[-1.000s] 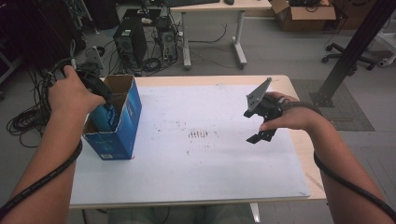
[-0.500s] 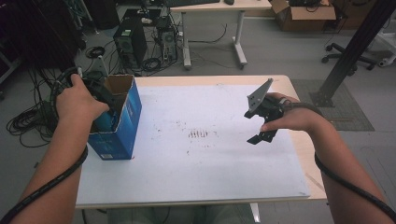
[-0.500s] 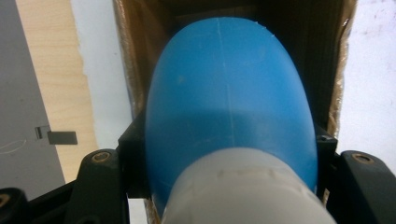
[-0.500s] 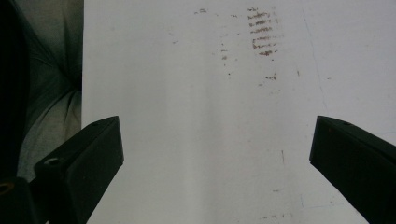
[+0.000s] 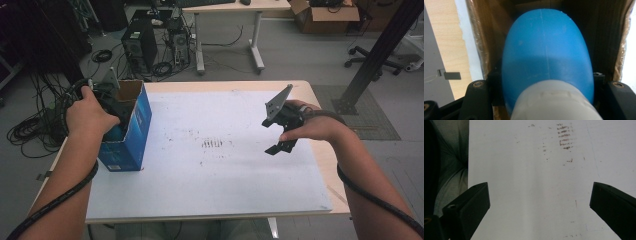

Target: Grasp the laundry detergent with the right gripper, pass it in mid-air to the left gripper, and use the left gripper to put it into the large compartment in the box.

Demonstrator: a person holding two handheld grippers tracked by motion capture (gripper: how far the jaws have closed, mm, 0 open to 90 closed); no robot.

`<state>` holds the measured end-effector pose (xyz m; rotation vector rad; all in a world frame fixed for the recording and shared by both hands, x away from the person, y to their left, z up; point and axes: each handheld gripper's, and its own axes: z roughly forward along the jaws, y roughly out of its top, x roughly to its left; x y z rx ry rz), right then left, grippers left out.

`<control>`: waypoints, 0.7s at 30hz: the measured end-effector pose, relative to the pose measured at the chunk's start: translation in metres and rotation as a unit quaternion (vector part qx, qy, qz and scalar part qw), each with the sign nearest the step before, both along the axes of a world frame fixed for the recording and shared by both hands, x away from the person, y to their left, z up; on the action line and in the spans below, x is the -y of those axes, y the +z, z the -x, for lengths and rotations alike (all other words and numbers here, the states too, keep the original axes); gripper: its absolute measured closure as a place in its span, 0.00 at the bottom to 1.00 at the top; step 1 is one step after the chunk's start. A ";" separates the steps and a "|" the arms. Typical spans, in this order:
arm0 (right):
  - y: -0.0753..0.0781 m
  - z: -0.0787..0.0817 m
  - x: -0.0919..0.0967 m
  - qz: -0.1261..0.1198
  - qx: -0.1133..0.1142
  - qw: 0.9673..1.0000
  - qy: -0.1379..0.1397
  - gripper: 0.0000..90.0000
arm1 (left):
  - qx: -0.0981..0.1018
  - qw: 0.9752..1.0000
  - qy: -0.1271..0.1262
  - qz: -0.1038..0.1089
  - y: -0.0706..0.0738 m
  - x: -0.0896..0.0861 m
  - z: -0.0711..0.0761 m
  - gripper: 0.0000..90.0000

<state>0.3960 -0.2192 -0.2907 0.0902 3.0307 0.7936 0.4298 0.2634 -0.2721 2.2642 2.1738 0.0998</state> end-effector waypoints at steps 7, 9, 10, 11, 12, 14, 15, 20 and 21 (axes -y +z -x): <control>0.001 0.001 0.001 -0.001 -0.001 1.000 -0.001 0.03 | -0.003 1.000 0.001 0.000 -0.007 0.000 0.000 0.42; 0.001 0.001 0.001 0.000 -0.001 1.000 -0.002 0.03 | -0.003 1.000 0.001 0.001 -0.008 -0.001 0.000 0.42; 0.000 0.000 0.002 -0.002 -0.001 1.000 -0.002 0.03 | -0.005 1.000 0.001 0.002 -0.008 -0.001 0.000 0.42; 0.000 0.000 0.002 -0.002 -0.001 1.000 -0.002 0.03 | -0.005 1.000 0.001 0.003 -0.009 -0.001 0.000 0.42; 0.000 0.000 0.002 -0.001 -0.001 1.000 -0.003 0.03 | -0.005 1.000 0.001 0.004 -0.010 -0.001 0.000 0.42; -0.001 0.000 0.003 -0.001 -0.001 1.000 -0.002 0.03 | -0.007 1.000 0.001 0.003 -0.013 -0.001 0.000 0.42; -0.001 0.000 0.003 0.000 -0.003 1.000 -0.003 0.03 | -0.007 1.000 0.001 0.003 -0.014 -0.001 0.000 0.42; 0.000 0.000 0.003 0.003 -0.004 1.000 -0.004 0.03 | -0.007 1.000 0.002 0.005 -0.015 -0.002 0.000 0.42; 0.000 0.000 0.003 0.003 -0.002 1.000 -0.002 0.03 | -0.007 1.000 0.002 0.005 -0.015 -0.003 0.000 0.42</control>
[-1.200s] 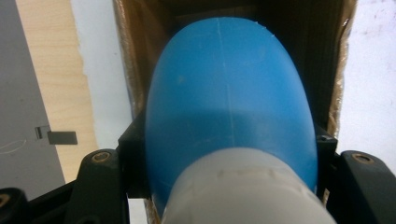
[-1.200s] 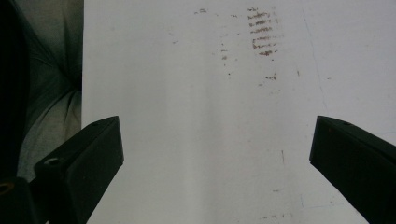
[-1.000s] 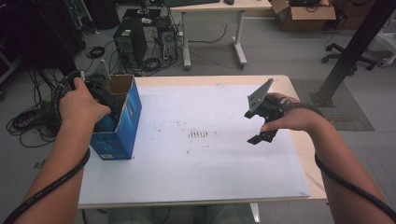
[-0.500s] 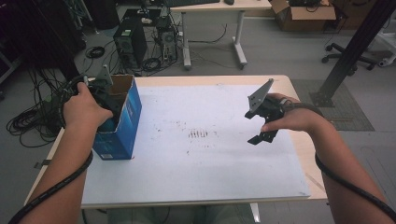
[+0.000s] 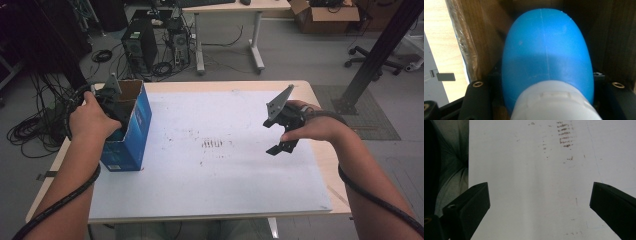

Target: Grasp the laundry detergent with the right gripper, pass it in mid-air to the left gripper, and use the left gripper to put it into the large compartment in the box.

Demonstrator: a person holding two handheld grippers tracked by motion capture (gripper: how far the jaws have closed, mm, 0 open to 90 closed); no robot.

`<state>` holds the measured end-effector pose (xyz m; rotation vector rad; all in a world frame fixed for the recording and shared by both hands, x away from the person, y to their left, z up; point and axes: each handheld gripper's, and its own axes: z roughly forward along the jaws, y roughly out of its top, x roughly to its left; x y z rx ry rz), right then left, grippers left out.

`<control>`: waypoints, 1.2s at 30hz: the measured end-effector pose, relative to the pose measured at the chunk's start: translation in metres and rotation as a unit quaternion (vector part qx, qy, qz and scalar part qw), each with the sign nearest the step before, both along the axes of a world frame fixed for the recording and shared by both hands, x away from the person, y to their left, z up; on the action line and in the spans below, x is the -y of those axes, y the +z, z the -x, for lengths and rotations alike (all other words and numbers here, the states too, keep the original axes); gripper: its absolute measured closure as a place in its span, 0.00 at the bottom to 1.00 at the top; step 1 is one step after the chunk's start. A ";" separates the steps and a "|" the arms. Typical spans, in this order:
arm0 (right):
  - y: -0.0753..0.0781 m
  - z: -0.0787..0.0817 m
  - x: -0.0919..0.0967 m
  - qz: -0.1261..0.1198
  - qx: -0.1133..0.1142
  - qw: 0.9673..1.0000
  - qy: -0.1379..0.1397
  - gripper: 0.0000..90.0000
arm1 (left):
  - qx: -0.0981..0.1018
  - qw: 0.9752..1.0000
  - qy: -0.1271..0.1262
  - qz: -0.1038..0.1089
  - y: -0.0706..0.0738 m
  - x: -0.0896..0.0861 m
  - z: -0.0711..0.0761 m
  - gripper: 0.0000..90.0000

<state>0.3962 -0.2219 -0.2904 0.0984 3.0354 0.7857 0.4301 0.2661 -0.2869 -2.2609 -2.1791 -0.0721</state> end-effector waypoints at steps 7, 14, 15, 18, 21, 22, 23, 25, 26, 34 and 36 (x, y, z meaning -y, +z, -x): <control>0.003 0.000 0.000 0.003 0.001 1.000 -0.001 0.03 | 0.002 1.000 0.000 0.002 -0.001 -0.001 0.000 0.42; 0.002 -0.001 0.000 0.002 0.000 1.000 -0.001 0.03 | 0.002 1.000 0.001 0.004 -0.001 -0.002 -0.001 0.42; 0.002 -0.001 0.000 0.002 0.000 1.000 -0.001 0.03 | 0.002 1.000 0.001 0.004 -0.001 -0.002 -0.001 0.42; 0.000 -0.001 0.000 0.001 0.000 1.000 0.000 0.03 | 0.002 1.000 0.000 0.004 -0.001 -0.002 0.000 0.42; 0.000 -0.001 0.000 0.001 0.000 1.000 -0.001 0.03 | 0.003 1.000 -0.001 0.003 -0.001 -0.002 0.000 0.42; 0.000 0.000 0.000 0.000 0.000 1.000 0.000 0.03 | 0.003 1.000 0.000 0.003 -0.001 -0.002 0.000 0.41; 0.000 0.000 0.000 0.000 -0.001 1.000 -0.001 0.03 | 0.006 1.000 0.002 0.006 -0.001 -0.002 0.000 0.39; 0.000 0.000 0.000 0.000 0.000 1.000 -0.001 0.03 | 0.010 1.000 0.003 0.012 -0.001 -0.002 -0.001 0.36; 0.000 0.000 0.001 0.000 0.000 1.000 -0.002 0.03 | 0.009 1.000 0.001 0.010 -0.001 -0.002 -0.001 0.36; -0.001 0.001 0.004 -0.002 -0.001 1.000 -0.004 0.03 | 0.010 1.000 -0.002 0.002 0.000 0.001 0.000 0.35; -0.001 0.001 0.005 -0.003 0.000 1.000 -0.004 0.03 | 0.009 1.000 -0.001 0.000 0.001 0.002 0.000 0.34</control>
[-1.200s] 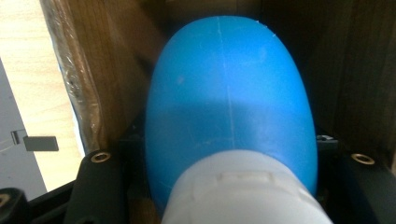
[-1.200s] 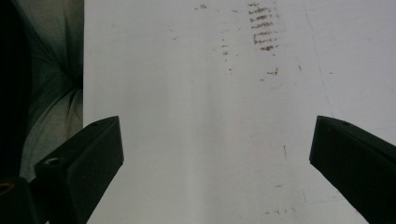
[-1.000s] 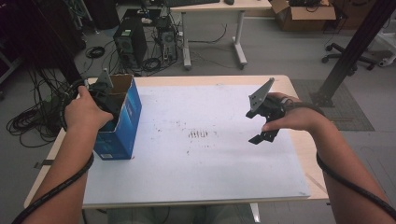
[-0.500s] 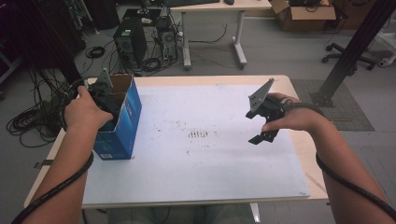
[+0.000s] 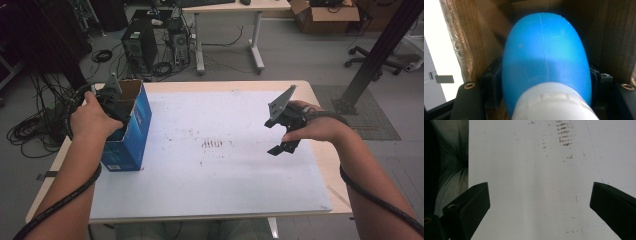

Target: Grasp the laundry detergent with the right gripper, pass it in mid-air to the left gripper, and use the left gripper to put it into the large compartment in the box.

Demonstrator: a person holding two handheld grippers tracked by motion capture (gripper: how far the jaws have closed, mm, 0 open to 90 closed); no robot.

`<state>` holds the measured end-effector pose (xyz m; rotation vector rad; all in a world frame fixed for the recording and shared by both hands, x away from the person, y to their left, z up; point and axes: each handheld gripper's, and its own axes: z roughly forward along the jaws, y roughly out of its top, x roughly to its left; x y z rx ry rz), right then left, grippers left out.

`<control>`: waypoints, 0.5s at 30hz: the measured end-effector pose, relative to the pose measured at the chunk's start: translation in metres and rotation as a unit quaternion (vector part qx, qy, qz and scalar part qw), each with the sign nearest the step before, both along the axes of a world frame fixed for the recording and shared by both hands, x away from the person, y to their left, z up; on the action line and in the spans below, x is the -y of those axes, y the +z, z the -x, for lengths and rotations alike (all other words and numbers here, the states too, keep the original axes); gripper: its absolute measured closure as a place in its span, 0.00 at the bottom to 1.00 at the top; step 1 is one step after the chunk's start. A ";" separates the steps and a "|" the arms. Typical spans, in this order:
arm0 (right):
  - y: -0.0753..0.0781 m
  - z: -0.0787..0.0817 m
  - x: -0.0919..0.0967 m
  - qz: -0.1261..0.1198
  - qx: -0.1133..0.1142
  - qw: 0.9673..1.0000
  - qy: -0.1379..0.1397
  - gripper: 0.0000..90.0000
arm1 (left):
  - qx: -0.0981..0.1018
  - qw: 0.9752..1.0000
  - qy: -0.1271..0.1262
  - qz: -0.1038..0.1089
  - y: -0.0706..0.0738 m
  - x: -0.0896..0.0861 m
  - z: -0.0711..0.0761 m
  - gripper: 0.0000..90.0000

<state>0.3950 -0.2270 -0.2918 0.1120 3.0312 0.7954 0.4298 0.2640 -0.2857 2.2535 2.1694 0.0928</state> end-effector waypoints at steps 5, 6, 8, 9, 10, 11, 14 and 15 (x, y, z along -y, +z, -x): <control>-0.001 0.000 0.000 -0.003 0.001 1.000 0.001 0.03 | 0.001 1.000 0.002 -0.002 0.003 0.000 0.001 0.33; -0.001 0.000 0.000 -0.003 0.001 1.000 0.002 0.03 | 0.001 1.000 0.002 -0.001 0.004 0.000 0.001 0.33; -0.001 0.000 0.001 -0.003 0.001 1.000 0.002 0.03 | 0.001 1.000 0.003 -0.001 0.007 0.000 0.002 0.33; -0.001 0.000 0.001 -0.003 0.001 1.000 0.002 0.03 | 0.002 1.000 0.005 -0.001 0.008 0.001 0.003 0.33; 0.000 0.001 0.001 -0.004 0.002 1.000 0.001 0.03 | 0.003 1.000 0.002 -0.002 0.011 0.002 0.004 0.33; 0.000 0.001 0.001 -0.005 0.002 1.000 0.002 0.03 | 0.003 1.000 0.002 -0.002 0.011 0.002 0.004 0.32; 0.002 0.001 0.001 -0.006 0.004 1.000 0.002 0.03 | 0.004 1.000 -0.001 -0.009 0.017 0.003 0.006 0.30; 0.002 0.001 0.001 -0.006 0.004 1.000 0.002 0.03 | 0.005 1.000 0.001 -0.010 0.019 0.004 0.007 0.30</control>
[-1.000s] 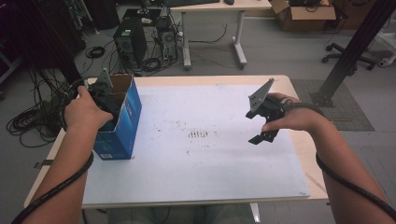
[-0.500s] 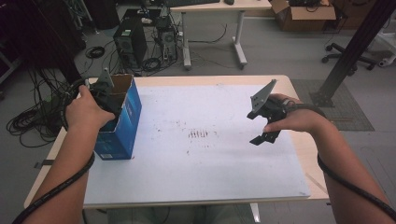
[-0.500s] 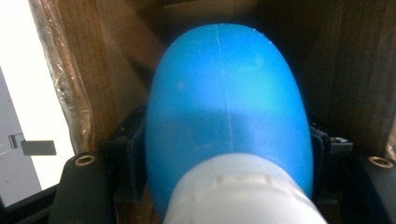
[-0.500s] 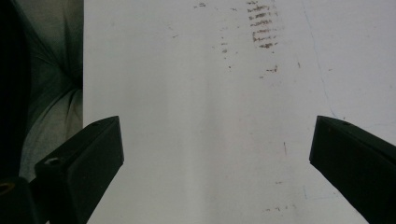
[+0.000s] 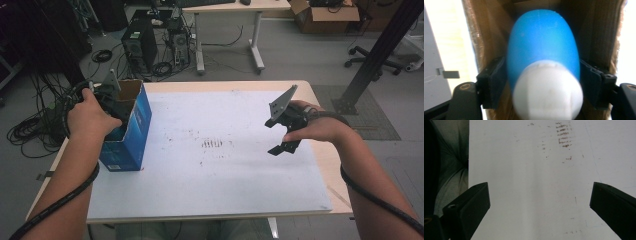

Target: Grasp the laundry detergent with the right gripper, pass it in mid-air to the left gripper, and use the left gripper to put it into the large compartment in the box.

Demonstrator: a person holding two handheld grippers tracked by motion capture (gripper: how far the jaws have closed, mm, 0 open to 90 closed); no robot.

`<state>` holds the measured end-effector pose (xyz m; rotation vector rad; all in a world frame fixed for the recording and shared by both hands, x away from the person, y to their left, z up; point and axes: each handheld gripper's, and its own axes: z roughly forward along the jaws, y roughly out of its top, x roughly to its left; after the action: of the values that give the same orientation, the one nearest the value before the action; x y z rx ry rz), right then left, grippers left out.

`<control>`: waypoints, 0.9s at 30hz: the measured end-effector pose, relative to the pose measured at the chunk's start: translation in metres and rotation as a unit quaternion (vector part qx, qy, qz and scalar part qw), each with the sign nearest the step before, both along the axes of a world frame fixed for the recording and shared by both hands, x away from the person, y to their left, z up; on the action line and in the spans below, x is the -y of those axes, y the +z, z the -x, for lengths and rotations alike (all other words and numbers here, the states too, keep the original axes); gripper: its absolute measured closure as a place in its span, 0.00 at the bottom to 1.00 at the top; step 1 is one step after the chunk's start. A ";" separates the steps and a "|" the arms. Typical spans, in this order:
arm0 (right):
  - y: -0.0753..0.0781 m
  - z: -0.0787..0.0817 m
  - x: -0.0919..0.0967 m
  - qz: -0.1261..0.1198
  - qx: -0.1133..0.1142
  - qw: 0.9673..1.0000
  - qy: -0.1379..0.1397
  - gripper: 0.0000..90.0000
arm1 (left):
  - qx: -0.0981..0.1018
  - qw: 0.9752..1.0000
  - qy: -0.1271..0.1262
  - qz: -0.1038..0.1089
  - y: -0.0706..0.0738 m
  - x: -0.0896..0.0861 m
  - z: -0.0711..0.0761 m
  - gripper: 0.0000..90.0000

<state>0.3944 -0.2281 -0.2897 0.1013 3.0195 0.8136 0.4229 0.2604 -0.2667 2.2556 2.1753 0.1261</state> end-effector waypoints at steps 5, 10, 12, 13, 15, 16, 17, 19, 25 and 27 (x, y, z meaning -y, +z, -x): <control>0.003 0.000 0.000 -0.002 0.004 1.000 0.000 0.03 | 0.007 1.000 0.001 -0.001 0.008 -0.001 0.003 0.27; 0.005 0.001 0.001 -0.003 0.005 1.000 -0.001 0.03 | 0.013 1.000 -0.002 -0.006 0.017 0.000 0.006 0.25; 0.006 0.001 0.001 -0.003 0.006 1.000 0.000 0.03 | 0.018 1.000 -0.007 -0.012 0.021 0.000 0.008 0.23; 0.007 0.001 0.001 -0.003 0.006 1.000 0.001 0.03 | 0.022 1.000 -0.011 -0.013 0.023 0.000 0.008 0.21; 0.007 0.001 0.001 -0.004 0.006 1.000 0.000 0.03 | 0.028 0.999 -0.020 -0.021 0.028 0.001 0.010 0.17; 0.008 0.001 0.001 -0.004 0.007 1.000 0.000 0.03 | 0.031 0.999 -0.024 -0.024 0.030 0.001 0.010 0.15; 0.008 0.001 0.001 -0.003 0.007 1.000 0.000 0.03 | 0.033 0.999 -0.029 -0.023 0.033 0.001 0.011 0.15; 0.008 0.001 0.001 -0.004 0.008 1.000 0.000 0.03 | 0.038 0.998 -0.036 -0.023 0.039 0.002 0.013 0.15; 0.009 0.001 0.001 -0.004 0.008 1.000 -0.001 0.03 | 0.054 0.996 -0.065 -0.022 0.056 0.007 0.018 0.11; 0.009 0.001 0.001 -0.004 0.008 1.000 0.000 0.03 | 0.057 0.996 -0.070 -0.020 0.059 0.009 0.019 0.11</control>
<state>0.3930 -0.2290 -0.2805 0.0949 3.0012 0.8233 0.4039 0.2515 -0.2075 2.3504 1.9703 0.2913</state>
